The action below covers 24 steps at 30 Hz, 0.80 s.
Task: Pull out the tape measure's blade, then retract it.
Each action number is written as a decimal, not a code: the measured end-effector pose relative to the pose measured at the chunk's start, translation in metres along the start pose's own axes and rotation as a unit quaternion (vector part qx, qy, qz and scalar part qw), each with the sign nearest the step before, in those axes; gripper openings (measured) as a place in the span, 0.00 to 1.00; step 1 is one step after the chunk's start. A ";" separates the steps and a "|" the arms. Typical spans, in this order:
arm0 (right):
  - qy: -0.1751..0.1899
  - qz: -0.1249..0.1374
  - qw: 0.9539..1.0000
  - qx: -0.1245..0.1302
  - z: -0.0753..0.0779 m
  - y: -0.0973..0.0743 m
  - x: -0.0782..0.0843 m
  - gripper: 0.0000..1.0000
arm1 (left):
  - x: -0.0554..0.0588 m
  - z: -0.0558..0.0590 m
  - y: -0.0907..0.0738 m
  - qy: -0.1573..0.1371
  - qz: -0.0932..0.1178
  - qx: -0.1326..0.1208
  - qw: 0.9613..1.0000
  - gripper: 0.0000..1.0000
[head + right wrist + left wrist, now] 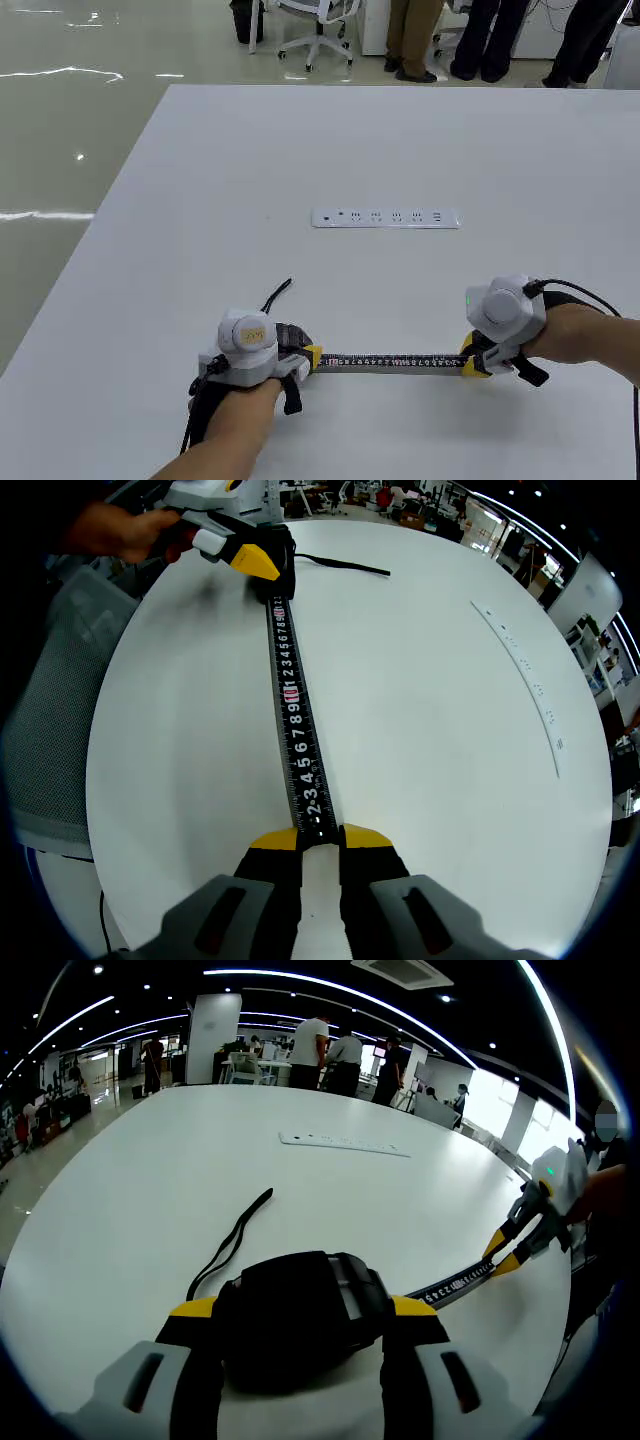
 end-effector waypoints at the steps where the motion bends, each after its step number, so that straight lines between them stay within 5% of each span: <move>1: 0.002 0.002 1.000 -0.001 0.000 0.000 -0.001 0.13 | 0.000 0.000 0.000 0.001 0.001 0.001 1.000 0.60; 24: 0.004 0.011 1.000 -0.001 -0.004 0.005 -0.013 0.13 | 0.000 0.000 0.000 0.001 -0.001 0.007 1.000 0.60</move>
Point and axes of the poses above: the centre of the closed fingertips' face, and the gripper's own axes: y roughly forward along the fingers, z roughly to its right, x roughly out of its underside, the point moved 4 cm from there along -y, roughly backward along the fingers, and after that the axes turned 6 degrees about y, right-handed, at the moved point
